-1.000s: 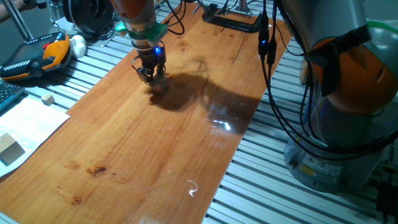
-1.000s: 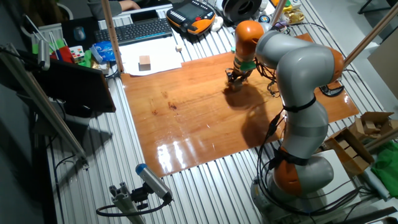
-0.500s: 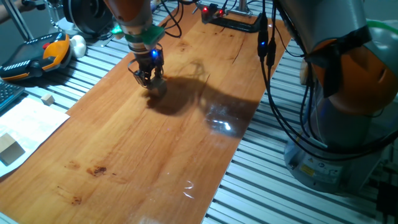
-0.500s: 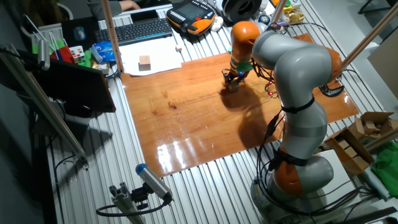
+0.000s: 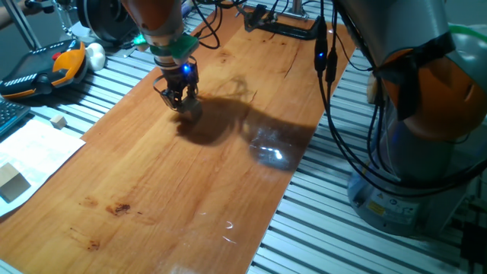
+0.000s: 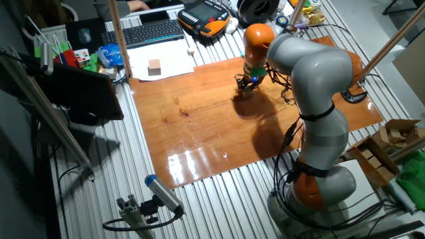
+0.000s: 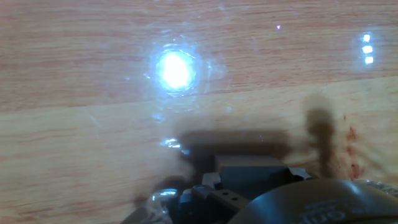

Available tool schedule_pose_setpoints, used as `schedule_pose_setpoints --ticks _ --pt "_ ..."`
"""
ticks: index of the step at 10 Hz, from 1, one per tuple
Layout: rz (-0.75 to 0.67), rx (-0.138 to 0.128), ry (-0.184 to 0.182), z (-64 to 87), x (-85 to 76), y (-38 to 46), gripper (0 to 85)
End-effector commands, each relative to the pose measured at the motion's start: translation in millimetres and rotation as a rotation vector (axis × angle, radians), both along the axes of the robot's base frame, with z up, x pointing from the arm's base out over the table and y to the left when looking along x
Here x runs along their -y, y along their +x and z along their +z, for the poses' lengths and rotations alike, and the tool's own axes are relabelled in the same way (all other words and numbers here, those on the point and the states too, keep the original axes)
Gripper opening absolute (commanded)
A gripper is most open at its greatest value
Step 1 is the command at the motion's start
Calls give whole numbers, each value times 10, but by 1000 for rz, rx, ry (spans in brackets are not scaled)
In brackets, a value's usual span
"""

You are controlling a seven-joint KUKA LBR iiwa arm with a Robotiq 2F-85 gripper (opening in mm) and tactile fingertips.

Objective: Hold a small block with the gripper and sweep it from left to right on the table

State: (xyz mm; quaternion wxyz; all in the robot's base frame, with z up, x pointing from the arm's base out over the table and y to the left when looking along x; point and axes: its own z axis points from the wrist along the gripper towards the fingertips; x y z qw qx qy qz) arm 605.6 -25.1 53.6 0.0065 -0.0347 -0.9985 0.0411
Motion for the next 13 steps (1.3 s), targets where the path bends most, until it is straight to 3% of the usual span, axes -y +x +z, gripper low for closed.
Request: schedule_pose_setpoints --ticks 1,8,13 --pt "-3 1 -1 11 -14 9 467" --pt "-30 8 -11 1 -231 -21 473" --pt "-49 -1 -17 53 -398 5 477"
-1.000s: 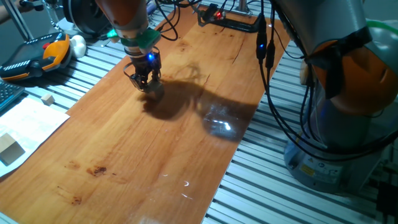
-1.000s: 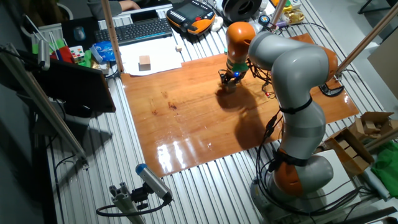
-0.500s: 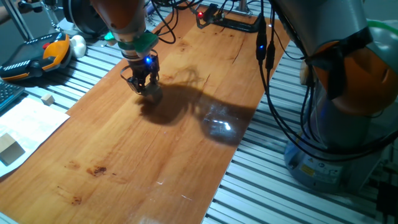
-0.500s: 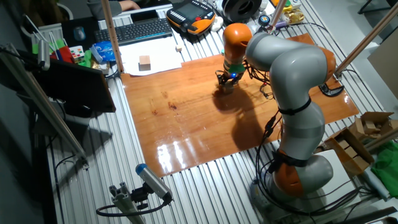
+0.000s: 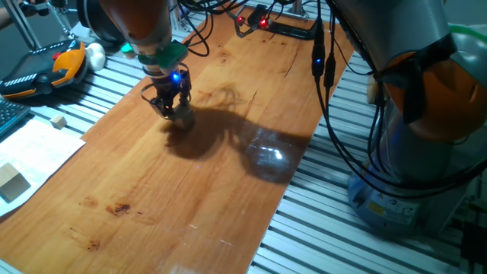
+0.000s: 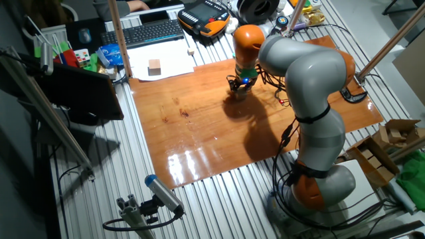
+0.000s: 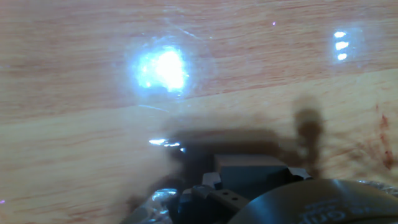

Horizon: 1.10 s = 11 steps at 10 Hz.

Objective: Hold a small block with the gripper and sweep it from left to right on the table

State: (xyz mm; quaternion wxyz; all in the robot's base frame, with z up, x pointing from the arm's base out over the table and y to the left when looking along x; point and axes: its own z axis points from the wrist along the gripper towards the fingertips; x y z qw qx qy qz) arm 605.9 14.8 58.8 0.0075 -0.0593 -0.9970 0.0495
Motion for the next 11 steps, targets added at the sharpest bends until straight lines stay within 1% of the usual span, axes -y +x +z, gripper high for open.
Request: schedule_pose_setpoints --ticks 1,8,11 --pt "-3 0 1 -4 -20 -6 477" --pt "-29 1 -1 -47 -183 -76 483" --pt "-37 -1 5 -52 -236 -94 487"
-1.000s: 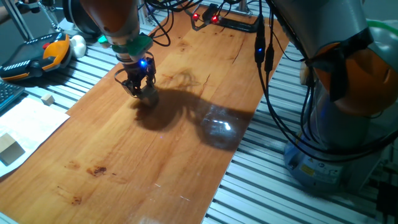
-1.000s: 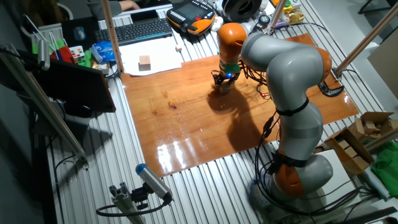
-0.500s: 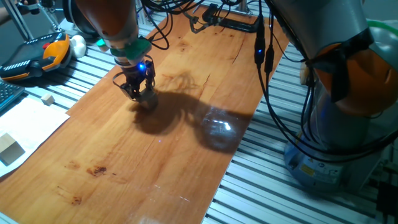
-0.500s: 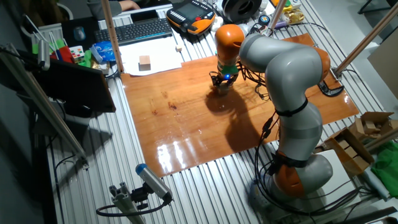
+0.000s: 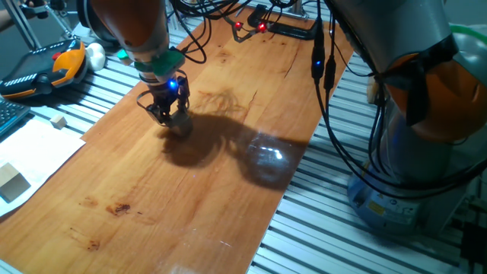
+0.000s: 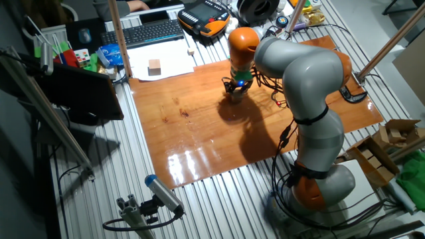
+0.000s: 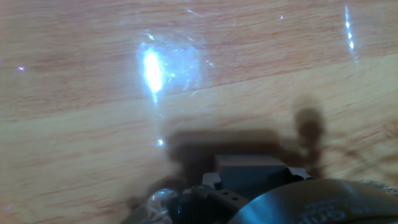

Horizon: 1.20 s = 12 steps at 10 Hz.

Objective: Hold a small block with the gripper and sweep it from left to right on the table

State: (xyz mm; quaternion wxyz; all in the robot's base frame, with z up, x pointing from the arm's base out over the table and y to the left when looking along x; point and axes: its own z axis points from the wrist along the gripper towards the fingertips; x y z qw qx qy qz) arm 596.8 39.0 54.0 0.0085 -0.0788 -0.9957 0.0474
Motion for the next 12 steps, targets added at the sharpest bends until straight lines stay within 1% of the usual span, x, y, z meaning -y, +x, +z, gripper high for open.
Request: schedule_pose_setpoints --ticks 1,3,5,8,12 --pt "-6 -2 -2 -3 -32 -13 487" --pt "-16 -1 -4 -13 -91 -41 487" --pt "-33 2 -7 -25 -176 -89 493" --pt "-47 -4 -8 -5 -255 -101 493" --pt "-71 -6 -15 11 -389 -147 493"
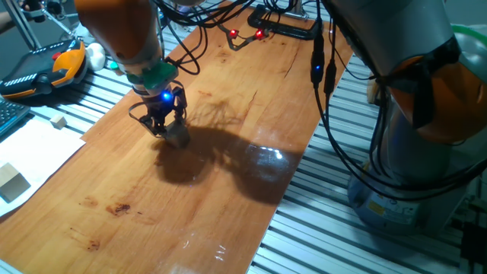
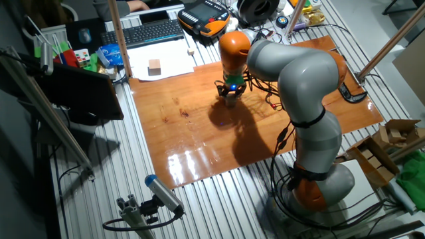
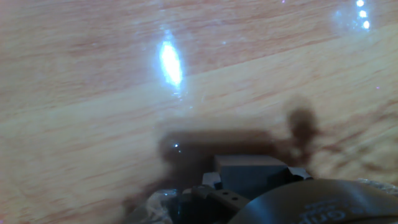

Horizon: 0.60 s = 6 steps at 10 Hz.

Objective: Hold a small block with the gripper and sweep it from left to right on the table

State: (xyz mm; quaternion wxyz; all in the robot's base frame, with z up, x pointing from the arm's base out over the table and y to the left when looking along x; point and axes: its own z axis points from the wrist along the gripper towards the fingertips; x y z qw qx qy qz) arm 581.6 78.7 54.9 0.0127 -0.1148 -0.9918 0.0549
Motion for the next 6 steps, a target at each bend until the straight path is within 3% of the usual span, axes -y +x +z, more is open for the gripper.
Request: schedule_pose_setpoints --ticks 1,6 --pt "-9 3 -3 0 -40 -22 493" --pt "-38 6 -6 -13 -204 -82 497"
